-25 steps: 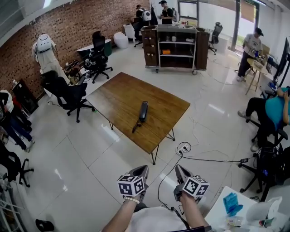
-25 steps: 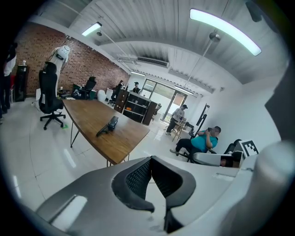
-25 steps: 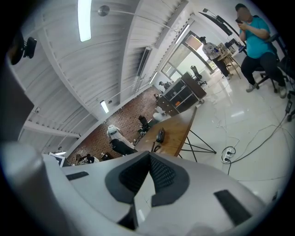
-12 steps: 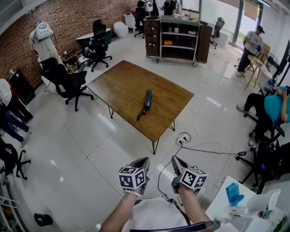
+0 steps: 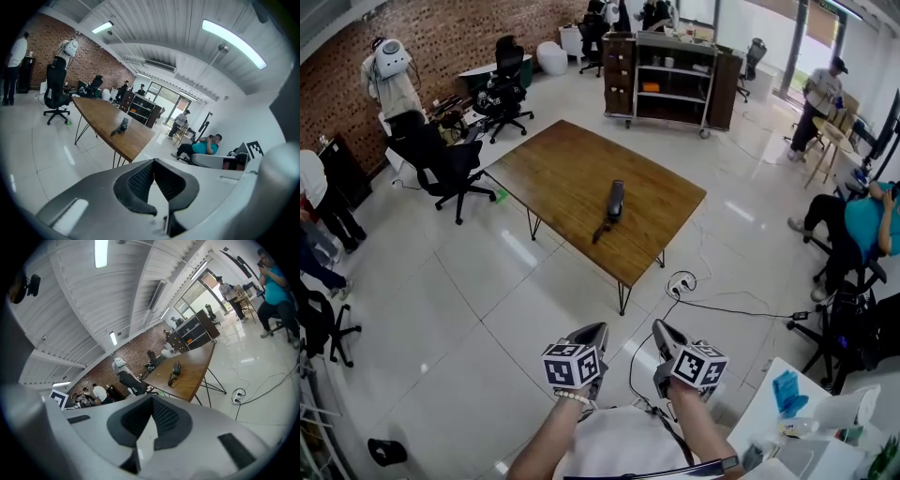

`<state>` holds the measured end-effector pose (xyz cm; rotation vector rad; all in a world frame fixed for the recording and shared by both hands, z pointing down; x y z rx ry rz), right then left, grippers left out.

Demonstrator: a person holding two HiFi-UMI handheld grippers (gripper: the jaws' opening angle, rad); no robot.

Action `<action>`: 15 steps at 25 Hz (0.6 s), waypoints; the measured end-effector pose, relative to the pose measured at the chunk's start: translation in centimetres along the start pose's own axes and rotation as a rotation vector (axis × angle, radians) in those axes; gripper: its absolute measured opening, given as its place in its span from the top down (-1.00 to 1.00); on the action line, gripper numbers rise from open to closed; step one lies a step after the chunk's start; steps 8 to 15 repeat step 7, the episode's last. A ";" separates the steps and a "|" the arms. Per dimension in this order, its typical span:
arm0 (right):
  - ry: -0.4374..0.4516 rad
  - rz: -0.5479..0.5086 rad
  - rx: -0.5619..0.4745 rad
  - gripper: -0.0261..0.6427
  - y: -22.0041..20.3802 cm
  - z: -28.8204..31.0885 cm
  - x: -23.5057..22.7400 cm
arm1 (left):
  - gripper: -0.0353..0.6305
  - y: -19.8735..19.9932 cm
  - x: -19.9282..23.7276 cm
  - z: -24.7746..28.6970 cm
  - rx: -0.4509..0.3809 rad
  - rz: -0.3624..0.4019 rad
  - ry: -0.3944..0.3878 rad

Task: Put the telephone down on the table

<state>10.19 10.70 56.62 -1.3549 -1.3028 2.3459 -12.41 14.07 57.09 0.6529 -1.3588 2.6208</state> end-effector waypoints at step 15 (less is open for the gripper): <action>0.003 -0.005 0.006 0.91 -1.1 0.5 1.2 | 0.89 -0.4 1.7 -1.4 -0.008 -0.023 0.013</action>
Point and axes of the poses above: the fingertips, and each gripper's own axes: z forward along the fingers, x to its left, y out of its top, the point moved 9 cm from there along -z, backward along the fingers, and after that the axes turned 7 degrees about y, right-handed, at the moved point
